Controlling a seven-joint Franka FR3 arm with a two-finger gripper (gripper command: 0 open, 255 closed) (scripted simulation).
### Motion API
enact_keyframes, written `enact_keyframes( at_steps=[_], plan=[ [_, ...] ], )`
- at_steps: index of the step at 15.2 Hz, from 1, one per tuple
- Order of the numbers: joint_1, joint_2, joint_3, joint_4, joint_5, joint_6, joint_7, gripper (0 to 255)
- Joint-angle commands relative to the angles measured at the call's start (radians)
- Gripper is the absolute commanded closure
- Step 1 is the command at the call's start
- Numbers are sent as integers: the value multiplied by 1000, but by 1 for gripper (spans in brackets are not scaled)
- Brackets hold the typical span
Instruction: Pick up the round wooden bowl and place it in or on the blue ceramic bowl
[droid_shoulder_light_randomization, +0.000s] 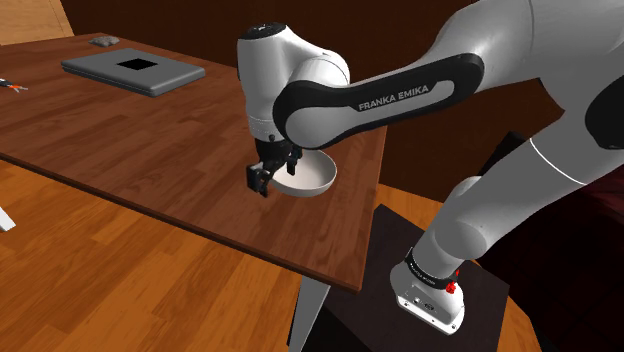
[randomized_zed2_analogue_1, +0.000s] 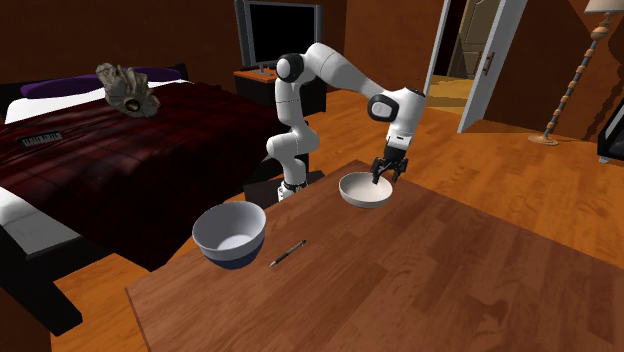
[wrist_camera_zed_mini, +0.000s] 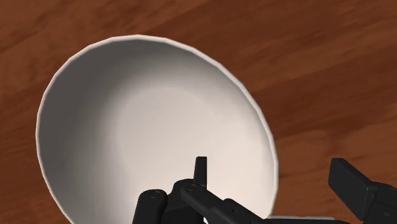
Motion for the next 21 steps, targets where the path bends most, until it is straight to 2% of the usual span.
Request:
enact_keyframes(
  at_steps=[1, 7, 8, 17, 21],
  plan=[
    [-1, 4, 1, -8, -2, 12, 2, 0],
    [-1, 4, 1, -8, -2, 12, 2, 0],
    [-1, 4, 1, -8, -2, 12, 2, 255],
    [-1, 5, 1, -8, -2, 12, 2, 255],
    [0, -12, -7, 33, 4, -42, -10, 255]
  ],
)
